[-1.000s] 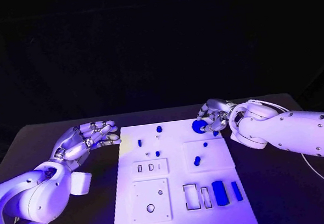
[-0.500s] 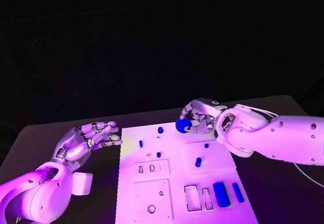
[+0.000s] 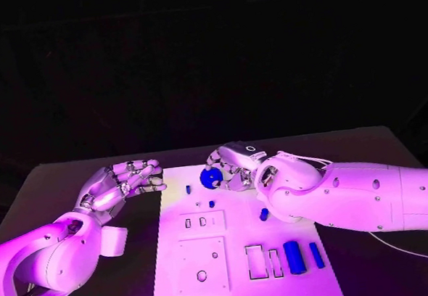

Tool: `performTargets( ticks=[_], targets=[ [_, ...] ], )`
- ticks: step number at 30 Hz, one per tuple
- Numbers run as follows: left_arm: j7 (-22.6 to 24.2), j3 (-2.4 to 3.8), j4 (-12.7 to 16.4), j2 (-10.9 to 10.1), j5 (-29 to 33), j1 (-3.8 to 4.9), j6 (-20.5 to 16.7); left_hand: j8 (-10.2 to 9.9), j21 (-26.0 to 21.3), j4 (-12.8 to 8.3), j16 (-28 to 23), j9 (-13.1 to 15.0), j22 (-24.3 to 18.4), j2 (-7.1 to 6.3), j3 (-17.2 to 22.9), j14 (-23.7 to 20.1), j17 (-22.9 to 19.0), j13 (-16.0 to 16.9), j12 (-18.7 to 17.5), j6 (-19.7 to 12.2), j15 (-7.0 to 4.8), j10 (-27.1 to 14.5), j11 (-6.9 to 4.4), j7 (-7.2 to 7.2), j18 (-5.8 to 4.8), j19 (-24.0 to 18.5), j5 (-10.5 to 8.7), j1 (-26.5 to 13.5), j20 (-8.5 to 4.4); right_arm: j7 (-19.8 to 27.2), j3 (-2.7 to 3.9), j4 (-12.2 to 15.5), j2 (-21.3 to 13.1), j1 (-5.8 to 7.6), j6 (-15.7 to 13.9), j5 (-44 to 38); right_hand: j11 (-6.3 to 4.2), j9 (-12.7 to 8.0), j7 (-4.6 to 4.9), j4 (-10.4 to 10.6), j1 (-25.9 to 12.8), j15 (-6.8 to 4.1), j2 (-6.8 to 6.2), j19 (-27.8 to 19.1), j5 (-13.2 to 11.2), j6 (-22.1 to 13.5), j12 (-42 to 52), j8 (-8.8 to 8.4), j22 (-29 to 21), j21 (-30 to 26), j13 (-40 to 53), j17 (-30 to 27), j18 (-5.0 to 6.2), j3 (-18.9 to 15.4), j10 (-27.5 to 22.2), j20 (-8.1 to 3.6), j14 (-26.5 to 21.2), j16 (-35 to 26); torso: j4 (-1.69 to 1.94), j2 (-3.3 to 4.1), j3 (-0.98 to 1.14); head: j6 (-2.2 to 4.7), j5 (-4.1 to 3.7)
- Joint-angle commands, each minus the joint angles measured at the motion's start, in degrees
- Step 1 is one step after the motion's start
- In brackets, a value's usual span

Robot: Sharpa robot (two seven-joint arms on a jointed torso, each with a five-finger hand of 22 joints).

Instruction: Assemble the parts on the task board

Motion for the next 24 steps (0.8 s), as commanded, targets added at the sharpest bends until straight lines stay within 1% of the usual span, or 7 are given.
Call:
performTargets(
  ticks=[1, 4, 9, 13, 18, 24],
  targets=[
    [0.36, 0.04, 0.18, 0.16, -0.22, 0.05, 1.06, -0.27, 0.31, -0.31, 0.21, 0.07, 0.07, 0.21, -0.10, -0.38, 0.07, 0.07, -0.26, -0.38, -0.03, -0.30, -0.16, -0.08, 0.17, -0.54, 0.07, -0.13, 0.01, -0.73, -0.06, -1.27, 1.17, -0.40, 0.21, -2.57, -0.39, 1.30, -1.30, 0.07, -0.67, -0.36, 0.12, 5.99, -0.26, 3.14, 0.22, 0.82, 15.05, 0.30, 15.08, 12.93, -0.36, 0.41, 5.85, -0.41, 5.51, 0.29, 0.07, 0.07, -0.02, -0.04, -0.06],
    [0.35, 0.04, 0.20, 0.20, -0.22, 0.05, 1.04, -0.27, 0.31, -0.31, 0.21, 0.07, 0.07, 0.21, -0.10, -0.38, 0.07, 0.07, -0.26, -0.38, -0.03, -0.30, -0.16, -0.08, 0.17, -0.54, 0.07, -0.13, 0.01, -0.77, -0.14, -2.74, 2.39, -0.83, 0.85, -2.61, -0.39, 1.30, -1.30, 0.07, -0.67, -0.36, 0.12, 5.99, -0.26, 3.14, 0.22, 0.82, 15.05, 0.30, 15.08, 12.93, -0.36, 0.41, 5.85, -0.41, 5.51, 0.29, 0.17, 0.13, -0.06, -0.13, -0.04],
    [0.33, 0.04, 0.23, 0.23, -0.22, 0.06, 1.03, -0.27, 0.31, -0.31, 0.21, 0.07, 0.07, 0.21, -0.10, -0.38, 0.07, 0.07, -0.26, -0.38, -0.03, -0.30, -0.16, -0.08, 0.17, -0.54, 0.07, -0.13, 0.01, -0.90, -0.23, -4.10, 3.44, -1.22, 1.85, -2.61, -0.34, 1.29, -1.23, 0.02, -0.88, -0.34, 0.04, 5.99, -0.32, 2.96, 0.22, 0.65, 15.05, 0.30, 15.08, 12.98, -0.36, 0.60, 5.85, -0.41, 5.52, 0.30, 0.07, 0.14, 0.01, -0.30, 0.06],
    [0.32, 0.05, 0.23, 0.22, -0.22, 0.06, 1.02, -0.27, 0.31, -0.31, 0.21, 0.07, 0.07, 0.21, -0.10, -0.38, 0.07, 0.07, -0.26, -0.38, -0.03, -0.30, -0.16, -0.08, 0.17, -0.54, 0.07, -0.13, 0.01, -1.25, -0.26, -4.83, 3.93, -1.34, 2.29, -2.78, -0.31, 1.28, -1.20, 0.01, -1.00, -0.32, -0.01, 5.99, -0.38, 2.90, 0.22, 0.58, 15.05, 0.30, 15.08, 12.94, -0.36, 0.68, 5.85, -0.41, 5.51, 0.29, -0.02, 0.12, 0.09, -0.43, 0.14],
    [0.30, 0.05, 0.23, 0.21, -0.22, 0.06, 1.01, -0.27, 0.31, -0.31, 0.21, 0.07, 0.07, 0.21, -0.10, -0.38, 0.07, 0.07, -0.26, -0.38, -0.03, -0.30, -0.16, -0.08, 0.17, -0.54, 0.07, -0.13, 0.01, -1.94, -0.27, -5.57, 4.31, -1.39, 2.61, -3.17, -0.31, 1.28, -1.20, 0.01, -1.00, -0.32, -0.01, 5.99, -0.38, 2.90, 0.22, 0.58, 15.05, 0.30, 15.08, 12.94, -0.36, 0.68, 5.85, -0.41, 5.51, 0.29, 0.03, 0.08, 0.08, -0.49, 0.16],
    [0.28, 0.05, 0.19, 0.17, -0.22, 0.07, 1.00, -0.27, 0.31, -0.31, 0.21, 0.07, 0.07, 0.21, -0.10, -0.38, 0.07, 0.07, -0.26, -0.38, -0.03, -0.30, -0.16, -0.08, 0.17, -0.54, 0.07, -0.13, 0.01, -3.20, -0.28, -6.10, 4.47, -1.41, 2.29, -4.13, -0.27, 1.29, -1.15, -0.01, -1.25, -0.29, -0.15, 5.99, -0.48, 2.82, 0.22, 0.47, 15.05, 0.30, 15.08, 12.98, -0.36, 0.78, 5.85, -0.39, 5.52, 0.30, 0.01, 0.05, 0.08, -0.58, 0.22]
  ],
)
